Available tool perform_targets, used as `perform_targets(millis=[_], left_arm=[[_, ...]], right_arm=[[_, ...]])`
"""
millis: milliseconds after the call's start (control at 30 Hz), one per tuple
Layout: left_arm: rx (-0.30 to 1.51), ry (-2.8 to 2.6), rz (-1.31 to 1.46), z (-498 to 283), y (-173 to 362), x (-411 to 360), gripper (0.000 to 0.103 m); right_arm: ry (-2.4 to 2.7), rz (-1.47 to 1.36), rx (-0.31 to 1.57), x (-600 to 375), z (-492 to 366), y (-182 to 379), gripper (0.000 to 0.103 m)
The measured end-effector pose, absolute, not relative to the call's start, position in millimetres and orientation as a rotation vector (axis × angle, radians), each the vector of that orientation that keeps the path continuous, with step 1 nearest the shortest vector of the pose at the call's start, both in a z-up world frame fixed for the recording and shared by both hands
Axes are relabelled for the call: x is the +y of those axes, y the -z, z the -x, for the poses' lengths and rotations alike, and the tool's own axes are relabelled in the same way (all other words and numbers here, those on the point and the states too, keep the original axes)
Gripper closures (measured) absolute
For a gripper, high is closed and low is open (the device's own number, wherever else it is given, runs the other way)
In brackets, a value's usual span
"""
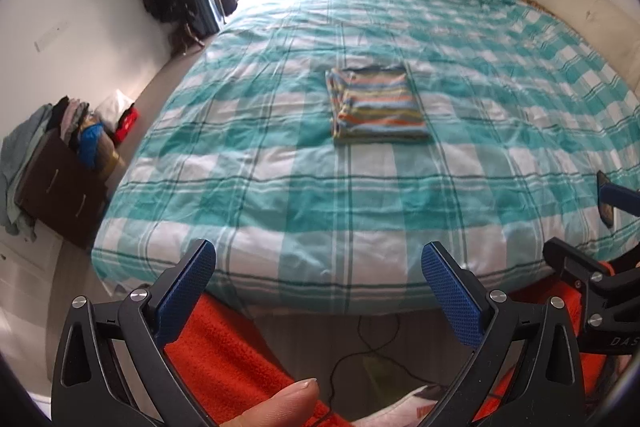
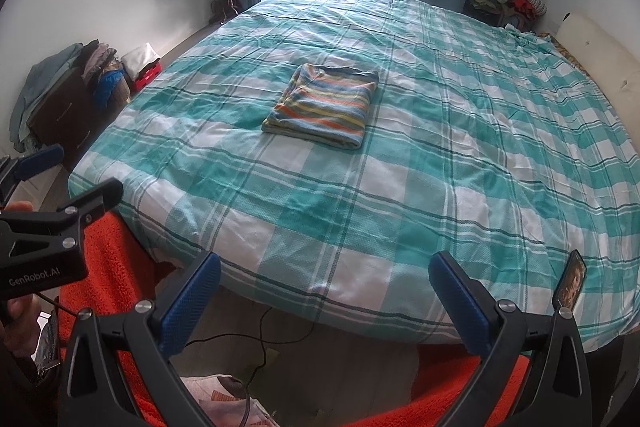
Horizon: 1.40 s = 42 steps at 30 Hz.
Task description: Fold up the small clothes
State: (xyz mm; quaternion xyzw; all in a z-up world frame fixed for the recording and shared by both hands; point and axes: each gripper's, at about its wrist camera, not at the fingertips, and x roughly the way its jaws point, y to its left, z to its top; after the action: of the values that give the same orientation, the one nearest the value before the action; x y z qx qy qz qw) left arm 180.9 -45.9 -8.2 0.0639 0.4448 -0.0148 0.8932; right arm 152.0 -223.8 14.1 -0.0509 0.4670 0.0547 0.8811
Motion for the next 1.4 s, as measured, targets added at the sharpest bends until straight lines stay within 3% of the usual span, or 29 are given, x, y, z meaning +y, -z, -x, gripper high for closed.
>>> perform_targets(millis=[600, 1400], left_arm=[[0.975, 0.041, -0.159, -182, 9, -53, 0.000], [0.918, -0.016, -0.108, -182, -3, -43, 0.000]], right_arm=[[-0.139, 0.090, 0.980, -221, -151, -11, 0.000], [-0.100, 0.076, 0.932, -218, -165, -23, 0.000]])
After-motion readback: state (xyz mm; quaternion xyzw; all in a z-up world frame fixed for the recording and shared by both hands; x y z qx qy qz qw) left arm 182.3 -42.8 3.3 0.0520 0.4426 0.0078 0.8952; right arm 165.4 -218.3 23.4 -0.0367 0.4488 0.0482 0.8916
